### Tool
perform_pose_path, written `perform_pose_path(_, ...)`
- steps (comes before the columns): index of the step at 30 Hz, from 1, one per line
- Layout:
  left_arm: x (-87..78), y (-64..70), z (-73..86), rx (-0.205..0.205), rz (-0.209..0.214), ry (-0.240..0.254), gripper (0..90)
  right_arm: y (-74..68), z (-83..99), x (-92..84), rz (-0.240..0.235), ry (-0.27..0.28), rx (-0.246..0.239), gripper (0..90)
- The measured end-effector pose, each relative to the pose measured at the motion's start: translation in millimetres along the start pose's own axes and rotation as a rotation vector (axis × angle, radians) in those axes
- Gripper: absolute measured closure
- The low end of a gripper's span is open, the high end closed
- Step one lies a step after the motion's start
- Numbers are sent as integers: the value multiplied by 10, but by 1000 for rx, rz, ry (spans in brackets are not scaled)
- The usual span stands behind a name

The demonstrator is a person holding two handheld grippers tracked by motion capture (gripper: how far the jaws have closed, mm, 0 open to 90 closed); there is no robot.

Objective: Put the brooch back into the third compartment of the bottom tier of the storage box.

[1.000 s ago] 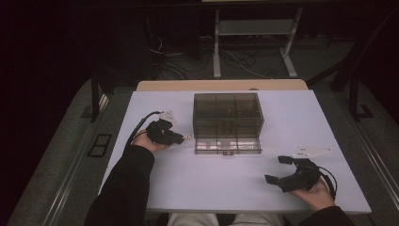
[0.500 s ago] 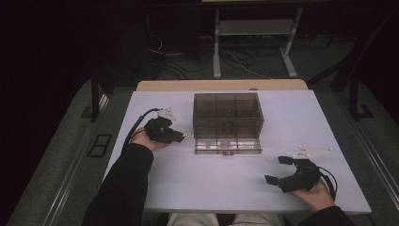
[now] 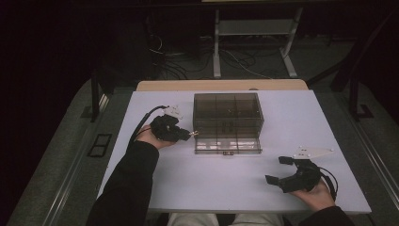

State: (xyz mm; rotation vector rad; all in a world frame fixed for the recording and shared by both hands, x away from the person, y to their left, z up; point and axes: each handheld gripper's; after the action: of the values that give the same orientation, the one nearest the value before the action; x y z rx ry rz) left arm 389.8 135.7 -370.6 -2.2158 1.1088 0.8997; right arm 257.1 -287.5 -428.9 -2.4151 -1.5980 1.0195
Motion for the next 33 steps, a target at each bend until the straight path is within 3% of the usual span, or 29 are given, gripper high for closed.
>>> perform_pose_path(9,8,64,-127,28,13,11,785,2,0,-2,0,5,2,3)
perform_pose_path(16,-8,146,-284,78,39,34,785,-4,1,3,0,-3,1,4)
perform_pose_path(33,74,282,-618,122,64,67,785,-6,1,-6,-1,5,-2,3)
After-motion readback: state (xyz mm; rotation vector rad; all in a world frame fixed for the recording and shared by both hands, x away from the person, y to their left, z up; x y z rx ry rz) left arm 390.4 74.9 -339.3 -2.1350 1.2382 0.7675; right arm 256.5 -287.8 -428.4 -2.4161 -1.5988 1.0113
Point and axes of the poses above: each handheld gripper's, and its own axes: x roughly forward along the jaws, z roughly out of its underside, y roughly to its right, and after that the axes turned 15 degrees about -z, right-handed
